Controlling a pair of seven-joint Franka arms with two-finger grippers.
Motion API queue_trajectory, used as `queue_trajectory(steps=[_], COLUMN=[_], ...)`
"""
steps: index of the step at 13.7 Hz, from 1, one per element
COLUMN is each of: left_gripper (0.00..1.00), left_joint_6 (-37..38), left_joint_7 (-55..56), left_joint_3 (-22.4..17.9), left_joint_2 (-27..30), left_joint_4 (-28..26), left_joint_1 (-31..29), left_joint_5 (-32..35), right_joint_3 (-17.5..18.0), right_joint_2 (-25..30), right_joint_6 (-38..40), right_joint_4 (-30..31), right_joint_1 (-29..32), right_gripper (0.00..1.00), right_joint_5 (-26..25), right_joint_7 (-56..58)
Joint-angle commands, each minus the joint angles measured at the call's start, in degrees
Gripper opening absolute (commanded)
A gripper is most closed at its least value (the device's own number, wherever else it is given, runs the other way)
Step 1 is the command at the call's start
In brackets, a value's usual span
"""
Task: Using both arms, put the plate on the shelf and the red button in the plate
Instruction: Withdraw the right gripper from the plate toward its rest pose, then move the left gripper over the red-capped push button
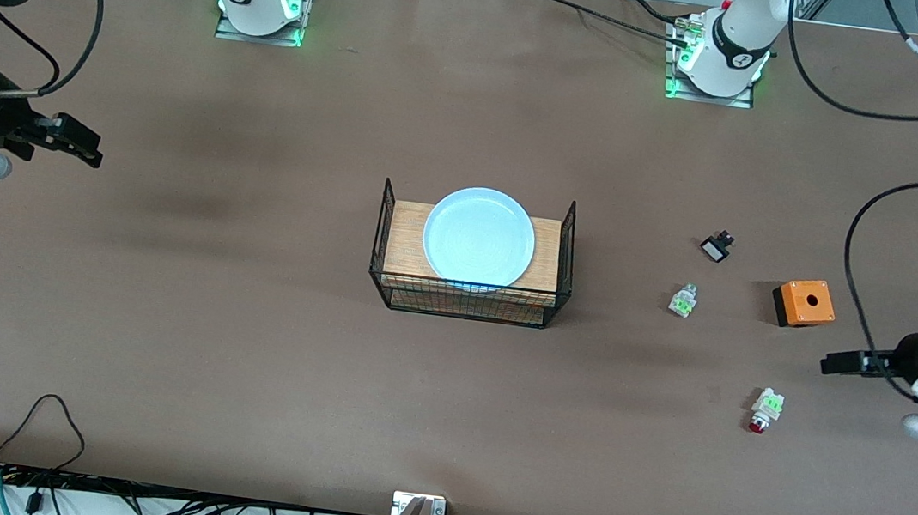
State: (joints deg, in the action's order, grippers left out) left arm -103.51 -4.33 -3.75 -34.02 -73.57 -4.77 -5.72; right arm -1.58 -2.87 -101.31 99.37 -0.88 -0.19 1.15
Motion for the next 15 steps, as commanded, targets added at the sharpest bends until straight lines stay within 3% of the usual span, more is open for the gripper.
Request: queue_trajectory(steps=[1, 5, 15], left_gripper=[1.0, 1.0, 1.0], left_joint_6=[-0.5, -3.5, -12.8], left_joint_7=[-1.9, -12.9, -14.7], left_joint_3=[-0.4, -0.5, -0.5], left_joint_2=[-1.7, -4.6, -11.3], left_joint_4=[1.5, 1.1, 1.0], left_joint_1=[-0.4, -0.8, -1.6], left_joint_5=[-1.0, -1.0, -1.1], right_joint_3=[0.3, 0.3, 0.3], right_joint_2=[1.9, 1.5, -0.7], right_joint_6=[0.0, 0.3, 1.5], right_joint_4=[2.0, -0.5, -1.5], right_joint_1=[0.4, 0.4, 0.7], right_gripper=[1.0, 1.0, 1.0], right_joint_5=[-0.5, -0.4, 0.0], right_joint_7=[-1.2, -1.2, -1.5])
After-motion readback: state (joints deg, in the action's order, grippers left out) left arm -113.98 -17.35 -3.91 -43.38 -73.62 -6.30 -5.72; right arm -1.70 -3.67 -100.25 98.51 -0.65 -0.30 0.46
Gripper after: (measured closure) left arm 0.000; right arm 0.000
